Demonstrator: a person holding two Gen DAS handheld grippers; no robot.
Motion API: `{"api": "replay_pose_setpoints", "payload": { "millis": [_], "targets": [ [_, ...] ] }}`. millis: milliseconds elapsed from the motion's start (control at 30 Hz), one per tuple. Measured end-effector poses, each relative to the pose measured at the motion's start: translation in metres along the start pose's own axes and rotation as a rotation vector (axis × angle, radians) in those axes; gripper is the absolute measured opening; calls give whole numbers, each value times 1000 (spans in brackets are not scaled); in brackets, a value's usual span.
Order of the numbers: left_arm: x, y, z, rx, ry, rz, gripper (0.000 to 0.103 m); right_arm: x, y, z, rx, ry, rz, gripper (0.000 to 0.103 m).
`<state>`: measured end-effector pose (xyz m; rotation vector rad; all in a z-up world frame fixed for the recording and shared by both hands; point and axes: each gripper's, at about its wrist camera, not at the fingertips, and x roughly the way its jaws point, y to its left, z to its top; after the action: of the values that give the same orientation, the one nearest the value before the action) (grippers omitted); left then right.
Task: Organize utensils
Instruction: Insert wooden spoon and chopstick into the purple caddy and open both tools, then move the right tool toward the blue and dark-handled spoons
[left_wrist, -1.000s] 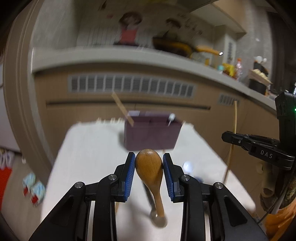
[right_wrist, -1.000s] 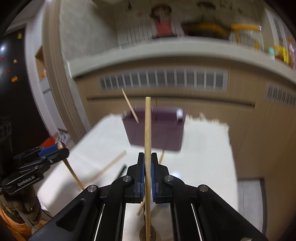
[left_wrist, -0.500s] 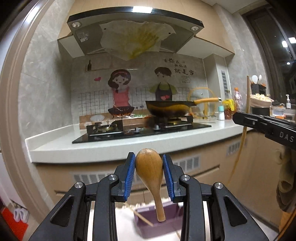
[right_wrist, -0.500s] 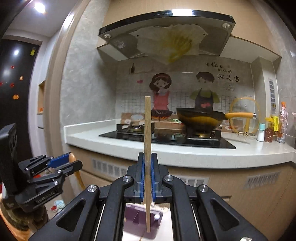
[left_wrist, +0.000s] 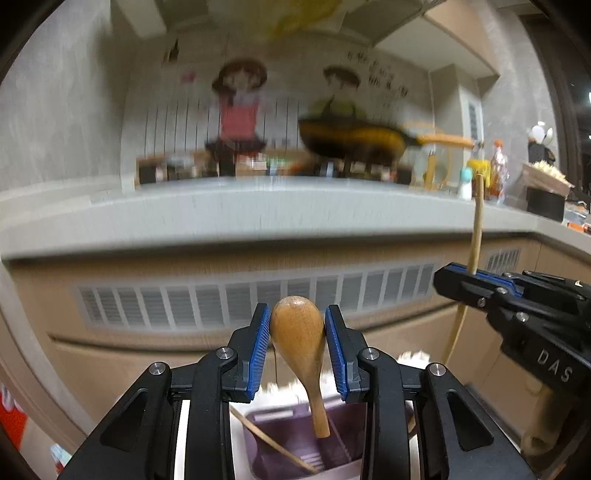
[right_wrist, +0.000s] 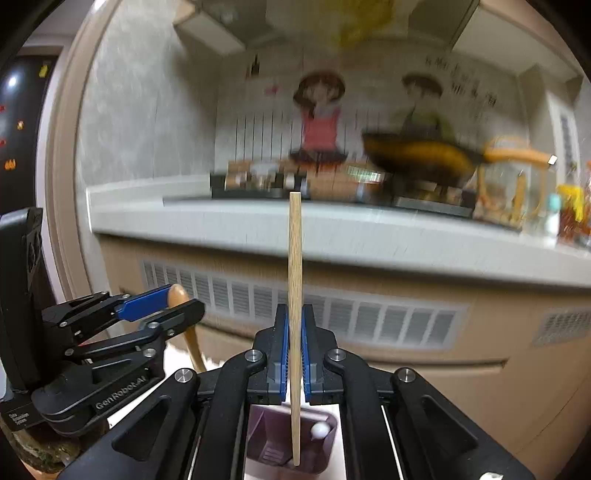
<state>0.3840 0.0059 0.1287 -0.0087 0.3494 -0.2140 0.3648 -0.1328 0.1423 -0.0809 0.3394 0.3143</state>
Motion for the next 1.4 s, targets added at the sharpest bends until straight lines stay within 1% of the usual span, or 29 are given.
{"api": "replay_pose_setpoints", "payload": {
  "millis": [67,133,233,333,433,467,500,533,567,600,700,733,767,800,867,967,1033,1067,1167,1267,1333,1400],
  "targets": [
    [16,3,-16,-9,47,-7,32,17,0,-14,6,42,6,6],
    [37,6,-35,-28,113,-15,32,33,-1,-28,17,89,15,6],
    [56,11,-55,-68,194,-36,32,58,-5,-53,54,184,40,6],
    [64,14,-70,-93,240,-53,32,71,-9,-72,83,240,50,6],
    [65,14,-80,-107,253,-59,33,77,-12,-85,100,272,58,8],
    [63,14,-81,-112,252,-60,34,78,-12,-88,105,284,69,18],
    [59,15,-82,-125,248,-62,35,77,-12,-92,110,290,75,31],
    [54,17,-82,-132,242,-61,39,75,-12,-94,109,284,72,38],
    [48,17,-82,-137,233,-58,41,71,-11,-95,105,269,57,52],
    [38,21,-80,-141,219,-56,45,64,-10,-96,95,243,28,62],
    [15,24,-74,-140,186,-50,47,42,-9,-97,66,183,-19,74],
    [6,25,-75,-140,177,-47,52,36,-8,-97,61,171,-27,76],
    [-2,24,-75,-139,172,-46,55,28,-7,-99,56,159,-38,82],
    [-13,22,-79,-135,171,-52,58,19,-6,-102,45,144,-57,91],
    [-30,17,-87,-118,182,-61,58,5,-1,-107,21,116,-92,102],
    [-52,9,-101,-88,205,-72,62,-19,8,-119,-31,82,-134,102],
    [-71,3,-117,-63,230,-79,68,-33,13,-127,-57,97,-123,102],
    [-78,1,-123,-53,240,-80,69,-40,13,-131,-57,105,-113,102],
    [-105,-12,-152,-14,296,-98,71,-59,13,-144,-40,130,-86,102],
    [-123,-24,-180,-4,372,-156,72,-76,11,-159,-23,165,-65,102],
    [-136,-35,-203,9,425,-182,72,-82,10,-173,-26,204,-46,102],
    [-143,-41,-216,22,451,-178,72,-87,13,-187,-40,241,-33,102]
  ]
}}
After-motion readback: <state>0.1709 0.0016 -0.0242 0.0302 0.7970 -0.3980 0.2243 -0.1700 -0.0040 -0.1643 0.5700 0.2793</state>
